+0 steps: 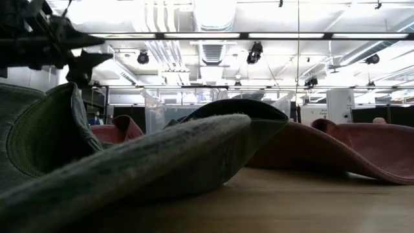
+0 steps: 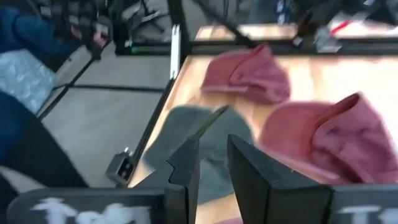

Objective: Pick & Place hat
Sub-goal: Put the green cap into the right transparent bin

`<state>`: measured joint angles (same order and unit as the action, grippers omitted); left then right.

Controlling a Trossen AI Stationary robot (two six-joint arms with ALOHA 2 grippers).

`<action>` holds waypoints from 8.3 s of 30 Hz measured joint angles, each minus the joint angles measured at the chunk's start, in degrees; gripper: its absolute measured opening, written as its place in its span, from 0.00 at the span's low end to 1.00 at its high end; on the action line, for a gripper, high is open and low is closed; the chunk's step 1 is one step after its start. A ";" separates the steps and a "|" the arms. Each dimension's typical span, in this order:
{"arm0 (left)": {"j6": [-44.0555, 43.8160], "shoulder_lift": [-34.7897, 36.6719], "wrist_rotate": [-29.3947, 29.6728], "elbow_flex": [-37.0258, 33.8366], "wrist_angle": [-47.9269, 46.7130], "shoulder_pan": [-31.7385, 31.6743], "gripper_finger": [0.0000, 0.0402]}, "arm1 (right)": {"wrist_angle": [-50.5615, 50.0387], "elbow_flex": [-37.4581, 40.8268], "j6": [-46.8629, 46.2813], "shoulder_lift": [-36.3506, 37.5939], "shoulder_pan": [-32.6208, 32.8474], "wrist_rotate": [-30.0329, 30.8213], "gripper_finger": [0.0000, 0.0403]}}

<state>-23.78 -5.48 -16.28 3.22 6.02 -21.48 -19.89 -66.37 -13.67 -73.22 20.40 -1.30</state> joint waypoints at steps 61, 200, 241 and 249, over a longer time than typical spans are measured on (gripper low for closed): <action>-0.29 -11.43 -13.24 7.87 -1.55 0.36 0.44 | -39.14 -53.02 -8.81 -59.03 7.28 4.80 0.53; 3.23 -11.44 -14.26 7.79 -0.04 0.58 0.44 | -45.36 -42.83 8.86 -33.41 -40.82 26.73 0.02; 3.19 -11.43 -11.85 7.79 -0.03 0.57 0.44 | -45.83 -26.07 7.94 -33.41 -46.38 14.91 0.26; 3.62 -11.46 -11.17 7.79 -0.02 0.57 0.44 | -47.04 -25.03 8.37 -33.45 -46.46 14.84 0.23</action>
<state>-20.16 -16.94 -27.45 11.00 6.00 -20.91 -66.94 -91.40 -5.30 -106.67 -26.05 13.54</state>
